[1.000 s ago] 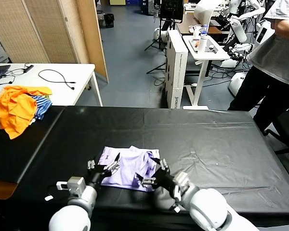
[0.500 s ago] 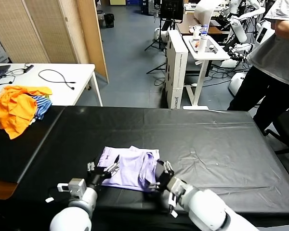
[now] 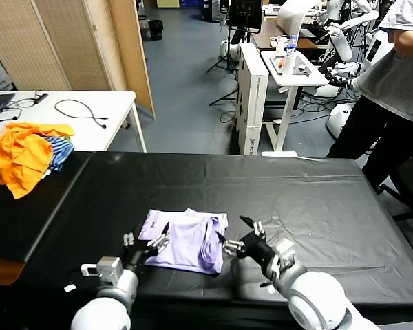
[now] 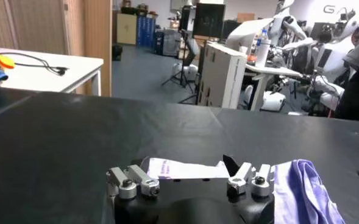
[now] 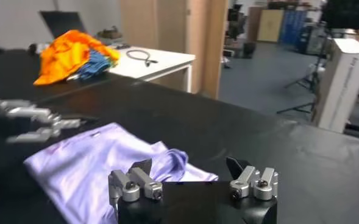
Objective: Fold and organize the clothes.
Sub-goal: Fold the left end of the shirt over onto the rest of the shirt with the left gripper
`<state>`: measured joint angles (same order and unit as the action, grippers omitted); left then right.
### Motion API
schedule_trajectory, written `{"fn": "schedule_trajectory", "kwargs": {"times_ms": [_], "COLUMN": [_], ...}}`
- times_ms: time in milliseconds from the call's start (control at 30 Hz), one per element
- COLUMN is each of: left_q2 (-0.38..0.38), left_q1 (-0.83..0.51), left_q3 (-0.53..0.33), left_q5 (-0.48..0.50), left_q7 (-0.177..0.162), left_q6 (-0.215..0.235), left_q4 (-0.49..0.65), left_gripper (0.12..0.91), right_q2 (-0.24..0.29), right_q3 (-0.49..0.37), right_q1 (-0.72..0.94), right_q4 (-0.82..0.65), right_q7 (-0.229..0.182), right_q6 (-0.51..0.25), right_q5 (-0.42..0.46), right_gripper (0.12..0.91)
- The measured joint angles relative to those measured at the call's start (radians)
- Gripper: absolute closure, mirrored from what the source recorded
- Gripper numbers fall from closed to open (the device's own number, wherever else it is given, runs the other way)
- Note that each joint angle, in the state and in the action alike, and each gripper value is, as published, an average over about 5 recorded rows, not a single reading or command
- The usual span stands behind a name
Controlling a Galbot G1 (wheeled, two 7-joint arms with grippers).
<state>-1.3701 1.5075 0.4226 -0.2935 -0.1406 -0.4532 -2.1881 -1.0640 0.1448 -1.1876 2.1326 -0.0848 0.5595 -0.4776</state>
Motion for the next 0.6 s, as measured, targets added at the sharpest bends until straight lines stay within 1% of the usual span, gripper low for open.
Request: {"fn": "schedule_trajectory", "kwargs": {"times_ms": [100,267,333,433,500,533,600], "left_q2": [-0.005,-0.008,-0.008,-0.01,-0.011,-0.012,-0.015], "left_q1": [0.005,0.014,0.015,0.017,0.018,0.018,0.018], "left_q3": [-0.002,-0.001,0.0,0.0,0.0,-0.001,-0.002], "left_q5": [0.011,0.02,0.022,0.024,0.026,0.027,0.029], "left_q7": [0.001,0.002,0.002,0.002,0.002,0.002,0.002], "left_q6": [0.003,0.007,0.008,0.01,0.01,0.011,0.011], "left_q4": [0.004,0.007,0.007,0.009,0.011,0.013,0.015], "left_gripper": [0.123,0.123,0.123,0.123,0.123,0.123,0.123], "right_q2": [-0.039,-0.095,-0.106,-0.109,-0.108,-0.106,-0.102], "right_q3": [-0.032,-0.083,-0.092,-0.096,-0.094,-0.092,-0.085], "right_q1": [0.044,0.108,0.118,0.119,0.114,0.11,0.101], "right_q4": [-0.044,-0.116,-0.135,-0.147,-0.148,-0.148,-0.148], "right_q7": [-0.013,-0.02,-0.024,-0.028,-0.031,-0.033,-0.042], "right_q6": [0.001,0.003,0.006,0.012,0.015,0.018,0.028], "right_q5": [-0.009,-0.018,-0.021,-0.021,-0.02,-0.018,-0.008], "right_gripper": [0.118,0.118,0.118,0.128,0.173,0.207,0.304]}}
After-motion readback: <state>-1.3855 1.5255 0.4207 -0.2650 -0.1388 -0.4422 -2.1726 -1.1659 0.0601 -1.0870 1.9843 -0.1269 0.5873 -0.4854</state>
